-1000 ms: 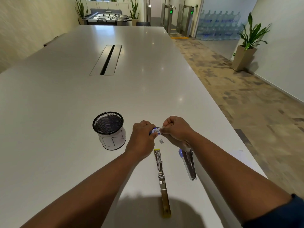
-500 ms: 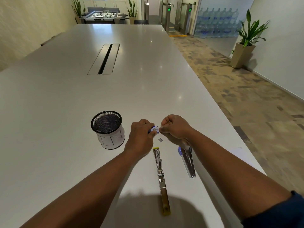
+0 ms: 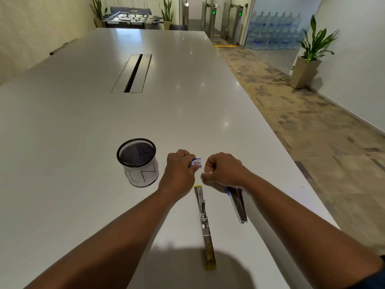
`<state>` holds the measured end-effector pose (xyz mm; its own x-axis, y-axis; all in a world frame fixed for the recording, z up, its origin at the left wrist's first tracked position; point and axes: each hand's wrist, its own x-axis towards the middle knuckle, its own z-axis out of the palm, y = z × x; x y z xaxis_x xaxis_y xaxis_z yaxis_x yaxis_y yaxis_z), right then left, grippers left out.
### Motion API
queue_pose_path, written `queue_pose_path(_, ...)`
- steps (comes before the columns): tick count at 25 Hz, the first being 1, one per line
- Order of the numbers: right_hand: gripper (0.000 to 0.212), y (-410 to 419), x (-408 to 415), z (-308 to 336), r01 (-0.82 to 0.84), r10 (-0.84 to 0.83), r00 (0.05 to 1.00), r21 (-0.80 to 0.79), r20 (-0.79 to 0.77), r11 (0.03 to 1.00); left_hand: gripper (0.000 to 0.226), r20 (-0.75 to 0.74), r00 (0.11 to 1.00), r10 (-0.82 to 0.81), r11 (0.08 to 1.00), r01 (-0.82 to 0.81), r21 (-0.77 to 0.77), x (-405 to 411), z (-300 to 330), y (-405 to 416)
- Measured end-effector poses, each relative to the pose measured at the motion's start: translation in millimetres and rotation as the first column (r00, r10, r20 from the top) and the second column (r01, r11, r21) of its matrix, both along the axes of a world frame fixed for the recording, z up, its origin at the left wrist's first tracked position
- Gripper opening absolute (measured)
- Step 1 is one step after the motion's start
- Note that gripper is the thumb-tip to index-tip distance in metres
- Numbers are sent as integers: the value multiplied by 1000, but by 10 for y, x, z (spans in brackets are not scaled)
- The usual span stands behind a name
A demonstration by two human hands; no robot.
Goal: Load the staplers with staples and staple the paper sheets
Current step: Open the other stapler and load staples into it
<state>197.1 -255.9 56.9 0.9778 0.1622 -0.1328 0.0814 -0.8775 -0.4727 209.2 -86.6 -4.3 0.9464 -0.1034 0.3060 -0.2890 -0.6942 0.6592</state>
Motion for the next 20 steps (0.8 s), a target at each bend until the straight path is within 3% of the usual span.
queue_pose_path(3, 19, 56, -62, 16, -5, 6, 999, -34, 39, 999, 13, 9, 1000, -3, 1000, 2, 10, -19, 10, -2)
queue_pose_path(6, 19, 78, -169, 50, 11, -6, 993, -44, 115, 999, 30, -42, 999, 3, 999, -2, 38, -78, 57, 6)
queue_pose_path(8, 20, 52, -274, 87, 40, -42, 982, 19, 182, 999, 39, -52, 999, 14, 1000, -15, -21, -169, 143, 3)
queue_pose_path(11, 17, -9, -473, 163, 60, -97, 969, 163, 226, 985, 32, 26, 1000, -7, 974, 13, -225, -412, 282, 7)
queue_pose_path(13, 18, -30, -580, 203, 64, -125, 966, 256, 226, 964, 30, -19, 996, -90, 932, 77, -354, -612, 367, 34)
queue_pose_path(16, 17, -3, -762, 245, 36, -127, 961, 346, 245, 937, 30, -59, 984, -170, 932, 141, -335, -849, 526, 95)
queue_pose_path(20, 14, 67, -964, 340, -4, -115, 966, 458, 231, 889, 25, 30, 979, -202, 935, 202, -291, -1012, 736, 123)
